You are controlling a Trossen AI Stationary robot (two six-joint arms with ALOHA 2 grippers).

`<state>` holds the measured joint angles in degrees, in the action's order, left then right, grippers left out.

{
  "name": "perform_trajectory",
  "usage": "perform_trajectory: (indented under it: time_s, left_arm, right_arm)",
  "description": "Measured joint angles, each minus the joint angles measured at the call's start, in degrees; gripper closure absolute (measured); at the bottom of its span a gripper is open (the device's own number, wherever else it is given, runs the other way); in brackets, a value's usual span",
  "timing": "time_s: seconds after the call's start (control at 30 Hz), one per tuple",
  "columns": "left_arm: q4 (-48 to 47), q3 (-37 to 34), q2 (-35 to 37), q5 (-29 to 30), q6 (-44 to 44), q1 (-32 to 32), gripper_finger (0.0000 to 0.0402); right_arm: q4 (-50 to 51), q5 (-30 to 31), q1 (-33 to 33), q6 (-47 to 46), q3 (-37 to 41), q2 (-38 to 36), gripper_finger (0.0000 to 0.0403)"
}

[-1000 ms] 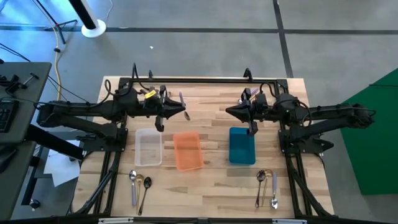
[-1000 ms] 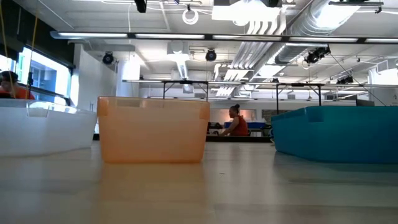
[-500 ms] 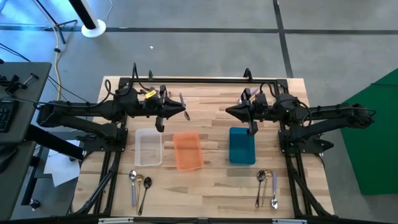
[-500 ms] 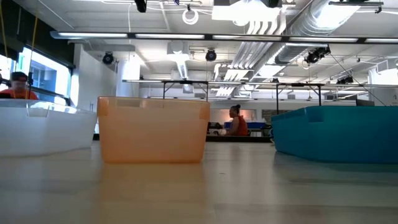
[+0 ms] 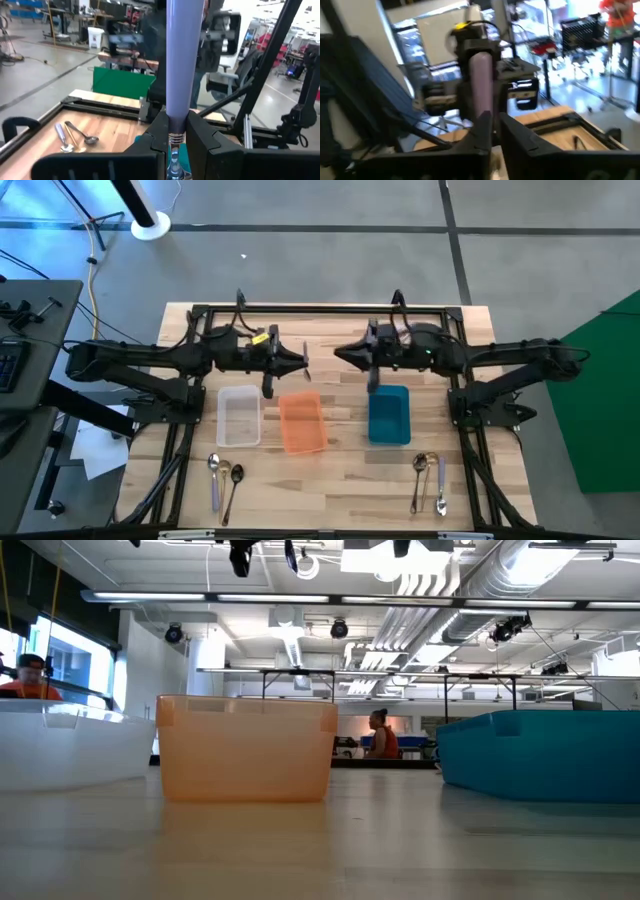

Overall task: Sort silverware by color (type)
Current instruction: Put the top left purple spoon into the blue bin

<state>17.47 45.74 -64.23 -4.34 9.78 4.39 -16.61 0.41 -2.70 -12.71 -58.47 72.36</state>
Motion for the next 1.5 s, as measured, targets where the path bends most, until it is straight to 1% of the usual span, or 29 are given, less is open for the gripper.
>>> perform_trajectory:
  time_s: [0.17, 0.3, 0.37, 0.47, 0.63, 0.73, 0.83, 0.93, 1.13, 1.23, 1.37, 1.5]
  left_arm:
    - [-0.17, 0.0, -1.02, -0.02, 0.02, 0.44, 0.038]
    - [0.28, 0.0, -0.98, 0.04, 0.02, 0.58, 0.038]
    - [0.47, 0.0, -0.98, 0.02, 0.02, 0.58, 0.038]
    - [0.69, 0.0, -1.78, 0.02, -0.05, 0.58, 0.038]
    - [1.36, 0.0, -3.88, -0.02, 0.0, 0.58, 0.038]
    - [1.19, -0.04, -4.13, -0.04, 0.0, 0.58, 0.038]
    - [1.35, -0.04, -3.33, -0.02, 0.02, 0.95, 0.038]
    - [1.38, 0.0, -2.65, 0.0, 0.02, 1.71, 0.038]
    - [1.78, 0.02, -2.45, -0.05, 0.04, 2.48, 0.038]
    - [1.95, 0.02, -2.72, -0.1, 0.02, 2.43, 0.038]
    - [2.5, 0.02, -3.06, -0.48, 0.09, 2.14, 0.038]
    - [2.48, 0.02, -3.06, -0.48, 0.09, 2.18, 0.038]
  right_arm:
    - [5.42, 0.14, 0.21, 1.36, -6.64, 3.92, 0.0292]
    - [5.45, 0.66, 0.12, 2.88, -8.79, 6.1, 0.023]
    - [4.78, 0.77, 0.04, 3.13, -9.41, 7.38, 0.021]
    - [4.69, 0.81, 0.07, 3.17, -10.33, 9.64, 0.0197]
    - [3.59, 0.68, 0.07, 3.42, -11.57, 12.25, 0.0194]
    - [3.46, 0.63, 0.07, 2.19, -11.69, 12.32, 0.0195]
    - [4.1, 0.63, 0.1, 2.25, -11.71, 11.92, 0.0206]
    - [3.86, 0.63, 0.11, 2.24, -11.75, 11.51, 0.0228]
    - [3.93, 0.83, 0.07, 0.99, -11.75, 11.38, 0.0289]
    - [3.95, 0.84, 0.07, -0.09, -11.75, 11.38, 0.0305]
    - [3.84, 0.78, 0.07, -0.3, -11.75, 11.38, 0.0305]
    - [3.86, 0.59, 0.07, -0.3, -11.73, 11.38, 0.0288]
